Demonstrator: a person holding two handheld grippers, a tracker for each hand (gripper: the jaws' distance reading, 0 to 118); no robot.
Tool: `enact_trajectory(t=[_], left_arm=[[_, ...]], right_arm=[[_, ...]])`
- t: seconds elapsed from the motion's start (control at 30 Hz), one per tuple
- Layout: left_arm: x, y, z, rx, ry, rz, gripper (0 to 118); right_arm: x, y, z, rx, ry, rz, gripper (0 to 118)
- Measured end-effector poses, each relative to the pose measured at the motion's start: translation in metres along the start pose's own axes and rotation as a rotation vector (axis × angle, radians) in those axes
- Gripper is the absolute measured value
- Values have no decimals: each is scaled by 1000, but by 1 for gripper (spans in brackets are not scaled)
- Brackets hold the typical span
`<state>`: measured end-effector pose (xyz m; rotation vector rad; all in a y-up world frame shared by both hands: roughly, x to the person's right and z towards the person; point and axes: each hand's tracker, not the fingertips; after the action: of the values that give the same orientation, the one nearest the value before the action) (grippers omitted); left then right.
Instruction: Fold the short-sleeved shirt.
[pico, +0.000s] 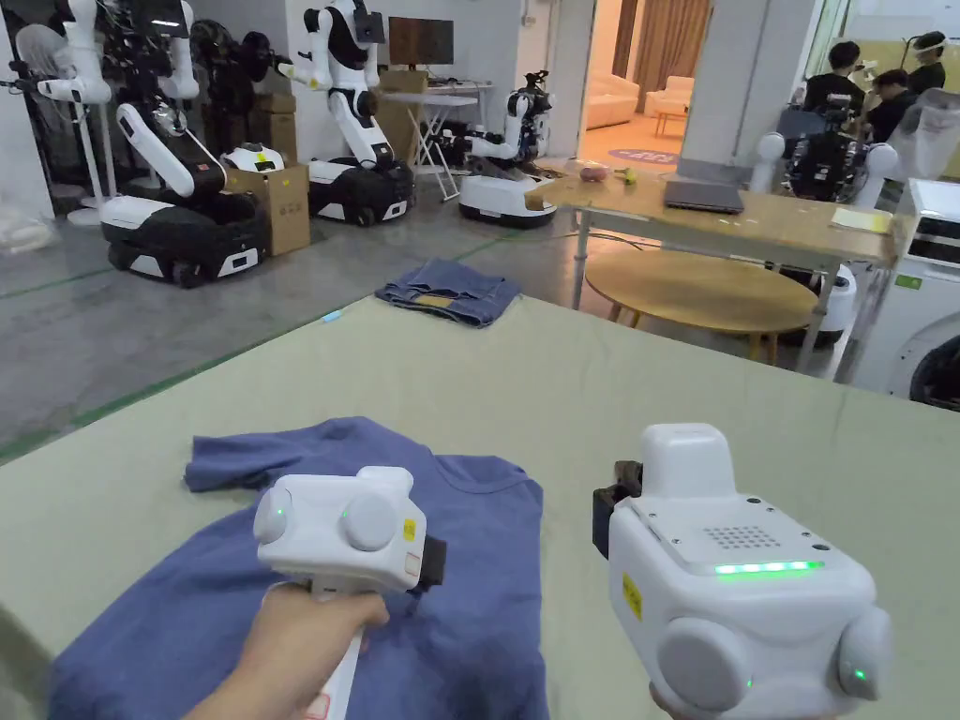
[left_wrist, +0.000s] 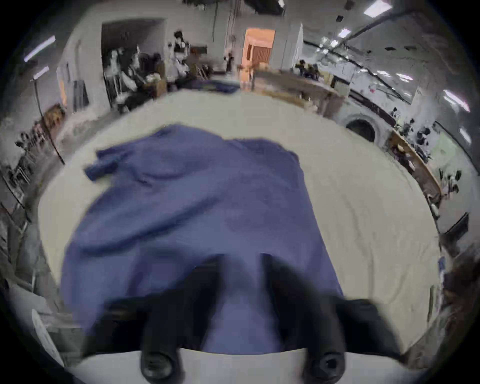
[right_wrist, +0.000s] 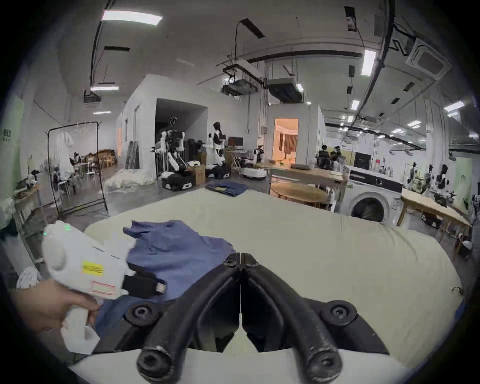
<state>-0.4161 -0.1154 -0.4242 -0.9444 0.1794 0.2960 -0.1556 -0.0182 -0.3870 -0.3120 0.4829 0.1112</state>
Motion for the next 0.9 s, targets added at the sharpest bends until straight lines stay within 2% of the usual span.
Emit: enact_trajectory(t=[0.03, 0.07, 0.23, 0.33, 0.37, 0.4, 0.43, 0.47, 0.5, 0.57, 0.6, 0.63, 0.7, 0.77, 0.9], left_arm=[[2, 7, -16, -26, -4, -7, 116], [4, 11, -27, -40, 5, -25, 118], [22, 29, -65, -13, 21, -89, 118], [24, 27, -104, -107, 16, -117, 116], [27, 19, -116, -146, 46, -173, 116], [35, 3, -107, -78, 98, -297, 116], [36, 1, -99, -8, 81, -321, 115], [33, 4, -91, -19, 56, -263, 111], [26, 7, -88, -18, 51, -221, 96], [16, 11, -79, 44, 59, -219, 49], [13, 11, -78, 33, 69, -221, 15], [11, 11, -78, 39, 97, -219, 4], [11, 10, -69, 21, 54, -172, 4], [30, 11, -54, 48, 57, -200, 4], [101, 14, -2, 141, -116, -189, 4]], right_arm=[[3, -1, -7, -13, -1, -7, 0], [4, -2, -11, -23, -3, -11, 0], [19, -17, -54, -74, -31, -14, 0], [28, -26, -65, -99, -46, -34, 0], [31, -29, -67, -106, -52, -40, 0], [34, -32, -68, -114, -56, -46, 0], [37, -34, -68, -123, -58, -51, 0], [44, -37, -69, -129, -57, -56, 0], [48, -39, -66, -130, -59, -59, 0], [56, -41, -57, -130, -75, -63, 0], [61, -41, -50, -131, -81, -74, 0], [67, -42, -43, -131, -85, -87, 0], [82, -41, -26, -130, -101, -107, 0], [97, -39, -6, -118, -127, -116, 0], [132, -33, 40, -96, -197, -139, 0]])
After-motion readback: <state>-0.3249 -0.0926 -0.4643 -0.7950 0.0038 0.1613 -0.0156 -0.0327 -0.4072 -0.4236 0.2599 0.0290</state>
